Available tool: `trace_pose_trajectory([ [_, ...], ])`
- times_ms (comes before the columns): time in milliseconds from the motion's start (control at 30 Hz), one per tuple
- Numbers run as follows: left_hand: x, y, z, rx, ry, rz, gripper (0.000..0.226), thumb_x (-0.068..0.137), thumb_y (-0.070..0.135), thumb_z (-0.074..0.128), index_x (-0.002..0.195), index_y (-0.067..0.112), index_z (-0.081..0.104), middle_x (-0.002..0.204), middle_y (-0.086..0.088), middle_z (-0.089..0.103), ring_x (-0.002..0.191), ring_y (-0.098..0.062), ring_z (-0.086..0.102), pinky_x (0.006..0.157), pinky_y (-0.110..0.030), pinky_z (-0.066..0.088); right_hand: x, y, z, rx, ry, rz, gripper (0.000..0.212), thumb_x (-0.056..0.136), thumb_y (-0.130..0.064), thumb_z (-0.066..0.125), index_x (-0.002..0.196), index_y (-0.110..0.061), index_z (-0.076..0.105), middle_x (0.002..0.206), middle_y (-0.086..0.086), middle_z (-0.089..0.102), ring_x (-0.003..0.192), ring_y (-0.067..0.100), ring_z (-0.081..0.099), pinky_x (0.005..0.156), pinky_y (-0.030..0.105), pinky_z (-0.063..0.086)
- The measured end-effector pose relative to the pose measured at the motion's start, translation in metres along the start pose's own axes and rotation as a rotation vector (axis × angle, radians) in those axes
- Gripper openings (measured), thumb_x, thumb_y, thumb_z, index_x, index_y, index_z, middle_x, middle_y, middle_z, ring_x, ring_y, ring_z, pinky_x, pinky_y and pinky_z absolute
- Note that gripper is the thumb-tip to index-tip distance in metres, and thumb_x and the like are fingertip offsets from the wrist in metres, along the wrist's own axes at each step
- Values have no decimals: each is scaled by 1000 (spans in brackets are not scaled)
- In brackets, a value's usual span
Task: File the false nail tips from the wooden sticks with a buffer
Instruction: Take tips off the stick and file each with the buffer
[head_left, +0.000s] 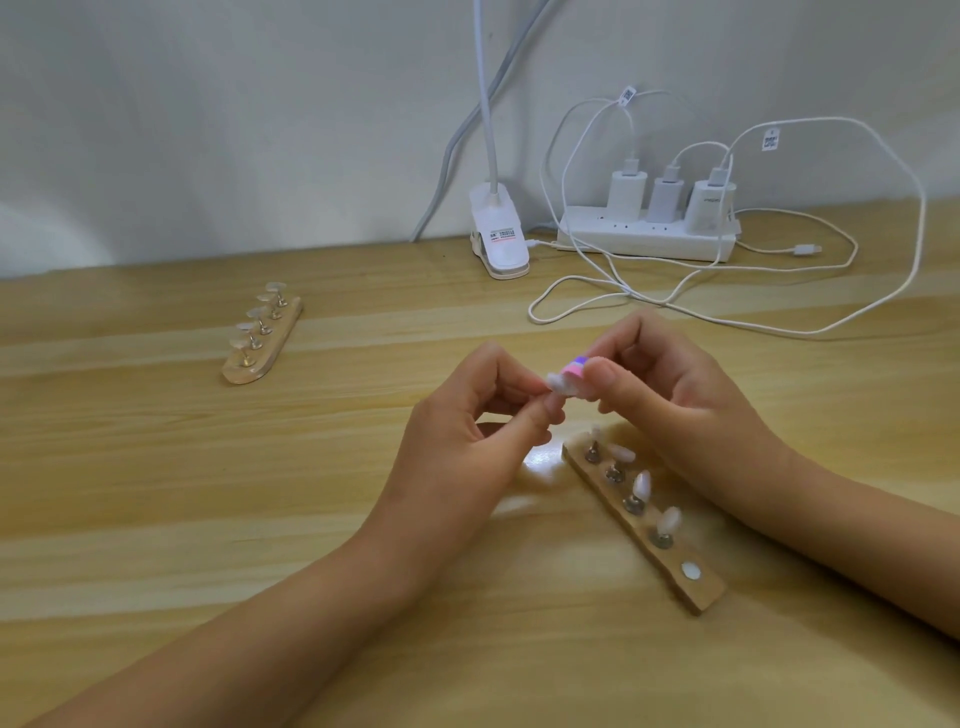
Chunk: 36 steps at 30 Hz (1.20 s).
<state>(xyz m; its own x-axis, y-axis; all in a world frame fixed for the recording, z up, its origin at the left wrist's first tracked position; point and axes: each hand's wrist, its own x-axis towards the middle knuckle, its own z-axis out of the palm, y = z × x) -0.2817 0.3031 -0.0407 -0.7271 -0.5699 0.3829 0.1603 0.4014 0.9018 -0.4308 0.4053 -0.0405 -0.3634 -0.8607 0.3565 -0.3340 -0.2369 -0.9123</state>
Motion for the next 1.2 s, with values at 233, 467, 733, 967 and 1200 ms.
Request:
trace_pose_trajectory([
  [233, -2, 1, 1, -1, 5, 27, 25, 90, 15, 68, 76, 34, 58, 80, 5, 71, 79, -12, 69, 70, -23, 56, 1, -1, -2, -7, 59, -19, 23, 77, -42, 72, 89, -25, 63, 89, -10, 68, 83, 9, 62, 75, 18, 49],
  [467, 2, 3, -2, -279, -49, -135, 4, 83, 19, 67, 83, 23, 67, 80, -1, 73, 83, -13, 70, 75, -24, 56, 3, -1, -7, -11, 169, -87, 41, 77, -38, 75, 115, -28, 62, 103, -10, 66, 100, 12, 62, 87, 25, 49],
  [733, 6, -2, -4, -334, -114, -233, 7, 81, 23, 69, 76, 28, 70, 88, 2, 74, 89, -8, 67, 87, -24, 54, 1, -2, -7, -292, 67, -334, 44, 85, -29, 66, 127, -19, 57, 120, -1, 60, 113, 22, 56, 90, 26, 46],
  [967, 6, -3, -4, -326, -86, -248, 6, 78, 23, 70, 74, 27, 70, 88, 1, 74, 89, -12, 67, 91, -31, 52, 0, -2, -7, -406, 63, -330, 46, 84, -36, 66, 126, -20, 59, 118, 0, 62, 114, 17, 56, 94, 29, 46],
  [1200, 5, -1, -3, -311, -93, -237, 9, 77, 22, 76, 72, 26, 70, 82, 4, 72, 84, -7, 66, 83, -23, 52, -1, -2, -9, -502, 64, -385, 48, 82, -39, 72, 124, -20, 59, 115, -4, 60, 111, 10, 54, 98, 28, 42],
])
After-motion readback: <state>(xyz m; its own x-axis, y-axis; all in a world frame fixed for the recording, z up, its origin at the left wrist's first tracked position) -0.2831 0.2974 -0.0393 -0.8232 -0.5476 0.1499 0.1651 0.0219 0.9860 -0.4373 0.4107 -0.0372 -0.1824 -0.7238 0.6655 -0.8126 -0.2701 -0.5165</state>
